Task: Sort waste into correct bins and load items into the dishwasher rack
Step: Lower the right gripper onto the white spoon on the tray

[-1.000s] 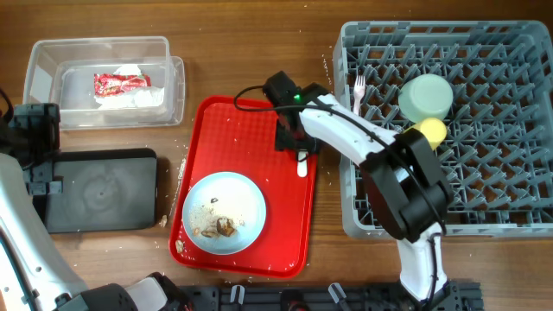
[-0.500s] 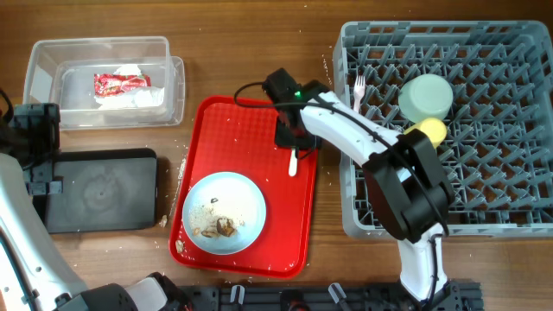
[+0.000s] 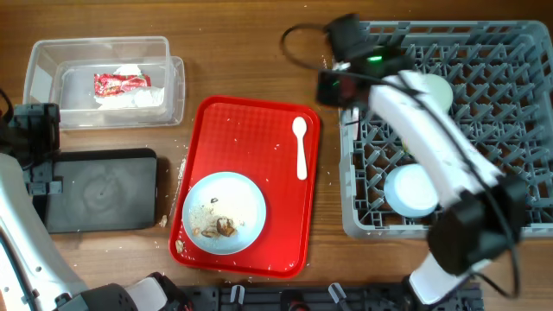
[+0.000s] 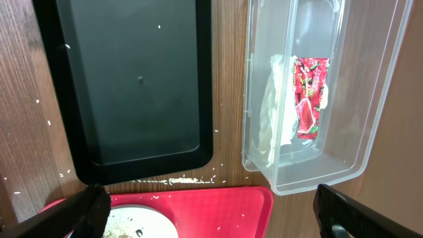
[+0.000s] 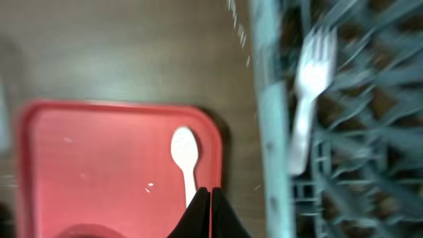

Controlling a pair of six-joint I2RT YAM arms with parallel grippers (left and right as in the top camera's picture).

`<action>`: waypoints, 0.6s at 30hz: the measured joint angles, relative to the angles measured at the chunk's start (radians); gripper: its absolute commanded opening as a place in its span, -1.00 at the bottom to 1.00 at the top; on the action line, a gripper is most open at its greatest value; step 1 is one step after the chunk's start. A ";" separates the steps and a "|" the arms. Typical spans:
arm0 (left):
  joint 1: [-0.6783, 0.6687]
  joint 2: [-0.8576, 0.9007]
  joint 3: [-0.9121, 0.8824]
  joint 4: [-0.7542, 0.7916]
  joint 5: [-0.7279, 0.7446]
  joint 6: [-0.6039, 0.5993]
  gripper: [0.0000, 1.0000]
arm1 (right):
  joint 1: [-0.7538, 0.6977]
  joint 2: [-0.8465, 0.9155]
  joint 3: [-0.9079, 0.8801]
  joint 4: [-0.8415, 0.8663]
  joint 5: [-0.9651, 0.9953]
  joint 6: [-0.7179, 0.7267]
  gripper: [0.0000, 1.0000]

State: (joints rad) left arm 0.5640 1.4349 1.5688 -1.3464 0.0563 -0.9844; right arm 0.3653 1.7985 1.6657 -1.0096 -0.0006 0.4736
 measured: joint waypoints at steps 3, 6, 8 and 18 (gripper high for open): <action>0.000 0.000 0.000 0.000 0.000 0.000 1.00 | -0.035 -0.044 0.006 -0.004 -0.077 -0.049 -0.61; 0.000 0.000 0.000 0.000 0.000 0.000 1.00 | -0.017 -0.038 -0.001 -0.004 -0.171 -0.079 -0.22; 0.000 0.000 0.000 0.000 0.000 0.000 0.99 | 0.009 -0.037 -0.032 0.032 -0.180 -0.069 -0.21; 0.000 0.000 0.000 0.000 0.000 0.000 1.00 | 0.151 0.155 -0.153 0.194 -0.107 0.114 -0.11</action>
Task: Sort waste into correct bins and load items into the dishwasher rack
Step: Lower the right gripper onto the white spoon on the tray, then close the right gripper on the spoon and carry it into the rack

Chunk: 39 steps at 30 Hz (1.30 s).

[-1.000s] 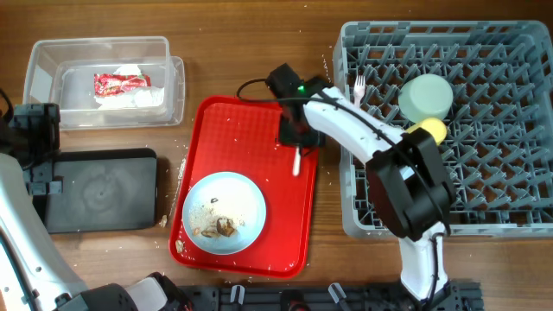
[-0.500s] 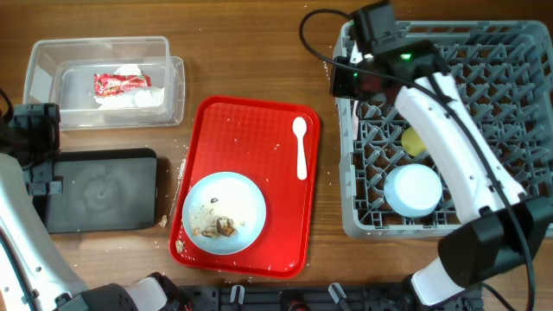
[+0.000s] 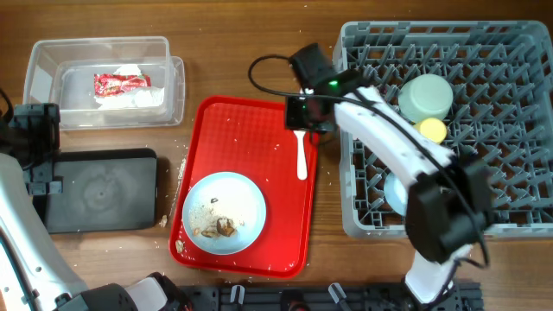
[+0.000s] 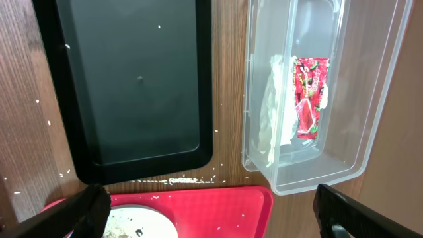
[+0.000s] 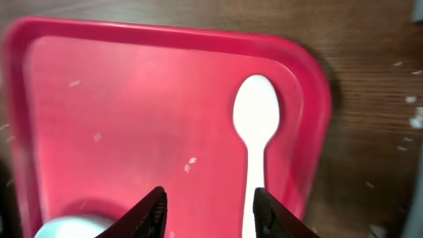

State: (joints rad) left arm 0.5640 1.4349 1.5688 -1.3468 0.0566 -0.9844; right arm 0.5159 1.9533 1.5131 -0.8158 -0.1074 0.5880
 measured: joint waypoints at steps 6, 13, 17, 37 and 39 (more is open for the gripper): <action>0.000 0.000 0.000 0.000 0.000 0.000 1.00 | -0.001 0.116 -0.002 0.021 0.046 0.043 -0.08; 0.000 0.000 0.000 0.000 0.000 0.000 1.00 | -0.002 0.153 -0.004 0.035 0.068 0.053 0.16; 0.000 0.000 0.000 0.000 0.000 0.000 1.00 | -0.002 0.156 -0.014 0.084 0.072 0.056 0.21; 0.000 0.000 0.000 0.000 0.000 0.000 1.00 | -0.037 0.171 -0.012 0.072 0.059 0.008 -0.91; 0.000 0.000 0.000 0.000 0.000 0.000 1.00 | -0.047 0.167 -0.012 0.052 0.060 0.005 -0.91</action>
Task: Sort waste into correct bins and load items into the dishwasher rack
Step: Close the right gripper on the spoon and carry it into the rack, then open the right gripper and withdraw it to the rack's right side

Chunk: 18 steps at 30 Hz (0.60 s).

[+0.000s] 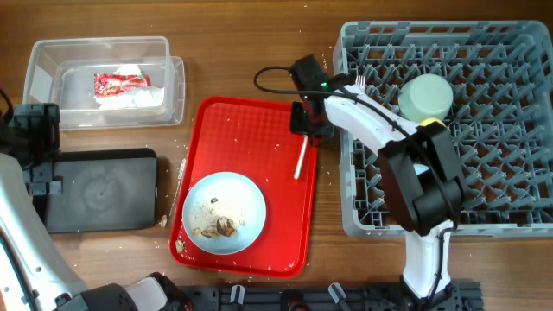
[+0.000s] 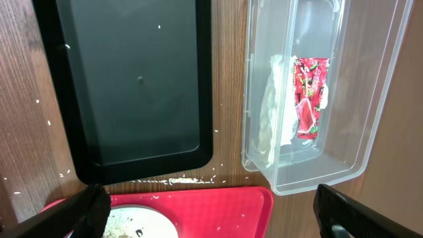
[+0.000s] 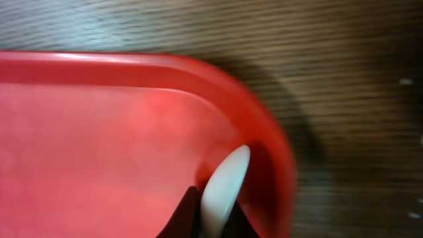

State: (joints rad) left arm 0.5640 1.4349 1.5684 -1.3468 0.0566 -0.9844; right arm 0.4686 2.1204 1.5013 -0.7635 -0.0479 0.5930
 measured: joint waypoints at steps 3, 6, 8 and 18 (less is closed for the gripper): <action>0.000 0.000 0.000 0.000 0.000 0.000 1.00 | -0.015 -0.028 -0.001 -0.029 0.000 -0.011 -0.91; 0.000 0.000 0.000 0.000 0.000 0.000 1.00 | -0.026 -0.108 -0.003 -0.040 0.000 -0.028 -0.91; 0.000 0.000 0.000 0.000 0.000 0.000 1.00 | -0.037 -0.195 -0.003 -0.037 0.000 -0.052 -0.91; 0.000 0.000 0.000 0.000 0.000 0.000 1.00 | -0.241 -0.534 0.010 -0.006 0.100 -0.230 -0.91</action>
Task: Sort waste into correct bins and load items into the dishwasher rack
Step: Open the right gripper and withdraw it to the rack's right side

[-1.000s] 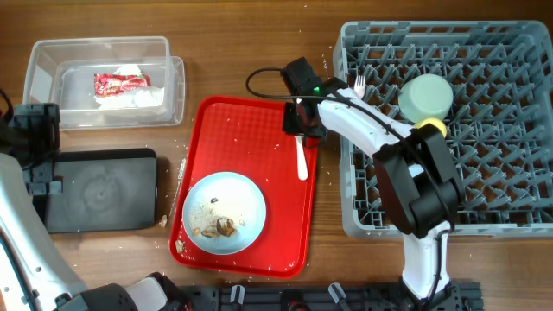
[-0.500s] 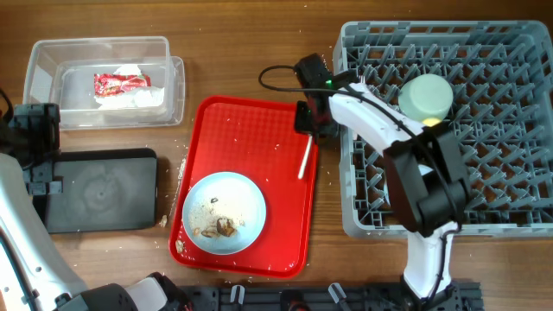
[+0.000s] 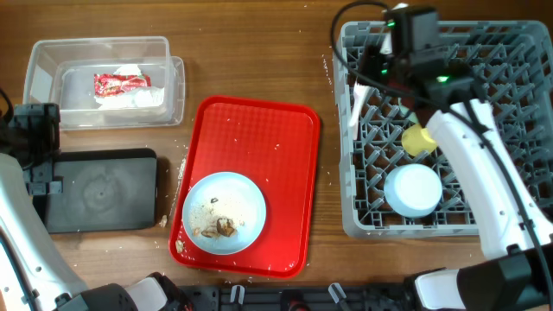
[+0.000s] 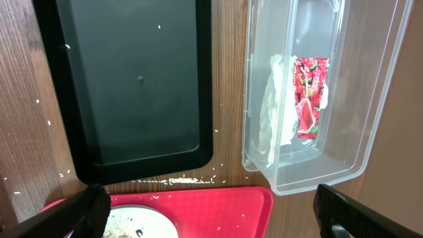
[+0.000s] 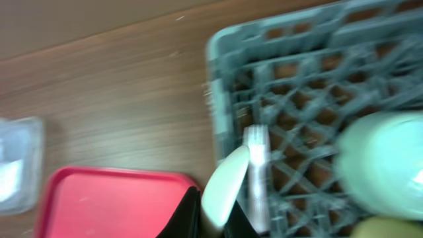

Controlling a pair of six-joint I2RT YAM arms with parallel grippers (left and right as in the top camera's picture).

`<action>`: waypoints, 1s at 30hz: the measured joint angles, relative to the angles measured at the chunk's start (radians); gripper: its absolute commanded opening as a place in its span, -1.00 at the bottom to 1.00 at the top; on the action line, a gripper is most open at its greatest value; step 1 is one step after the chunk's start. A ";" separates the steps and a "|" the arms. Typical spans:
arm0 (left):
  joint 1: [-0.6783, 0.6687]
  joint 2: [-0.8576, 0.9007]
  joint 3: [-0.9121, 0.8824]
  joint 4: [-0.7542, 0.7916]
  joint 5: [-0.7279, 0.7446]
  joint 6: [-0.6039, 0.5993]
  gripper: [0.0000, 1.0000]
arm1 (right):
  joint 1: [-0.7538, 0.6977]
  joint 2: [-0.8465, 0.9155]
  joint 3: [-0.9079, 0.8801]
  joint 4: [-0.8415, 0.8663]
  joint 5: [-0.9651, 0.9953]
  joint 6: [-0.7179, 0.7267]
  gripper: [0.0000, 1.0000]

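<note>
My right gripper is shut on the bowl end of a white plastic spoon. It hangs over the left edge of the grey dishwasher rack, and the spoon's handle shows white along that edge. A white fork lies in the rack just beside the spoon. On the red tray sits a pale blue plate with food scraps. My left gripper is open above the tray's corner, between the black bin and the clear bin.
The clear bin holds a red wrapper and a crumpled tissue. In the rack are a pale green cup, a yellow piece and a white bowl. Crumbs lie on the wood around the tray.
My right gripper, shut on the spoon at the tray's far right corner, is now over the rack's left edge with the spoon in it. The tray no longer holds the spoon. The left arm has not moved.
My right gripper was shut and empty by the rack's corner while the spoon lay on the tray. Then it stood open over the spoon, then shut on the spoon's bowl end on the tray. Now it holds the spoon over the rack.
</note>
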State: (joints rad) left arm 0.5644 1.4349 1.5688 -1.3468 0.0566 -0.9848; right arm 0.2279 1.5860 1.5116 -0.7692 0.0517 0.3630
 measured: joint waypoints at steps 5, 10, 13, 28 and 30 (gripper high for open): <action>0.000 0.000 0.000 0.000 0.000 0.000 1.00 | -0.050 0.078 0.000 0.000 0.026 -0.106 -0.91; 0.000 0.000 0.000 0.000 0.000 0.000 1.00 | -0.050 0.210 0.000 0.008 -0.023 -0.171 -0.67; 0.000 0.000 0.000 0.000 0.000 0.000 1.00 | -0.050 0.256 0.000 0.006 -0.061 -0.188 -0.35; 0.000 0.000 0.000 0.000 0.000 0.000 1.00 | -0.011 -0.040 -0.002 -0.069 -0.424 -0.077 0.15; 0.000 0.000 0.000 0.000 0.000 0.000 1.00 | 0.049 -0.055 -0.002 -0.085 -0.462 -0.048 0.16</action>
State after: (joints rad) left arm 0.5644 1.4349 1.5688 -1.3464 0.0563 -0.9844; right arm 0.2771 1.5307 1.5101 -0.8543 -0.4107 0.3153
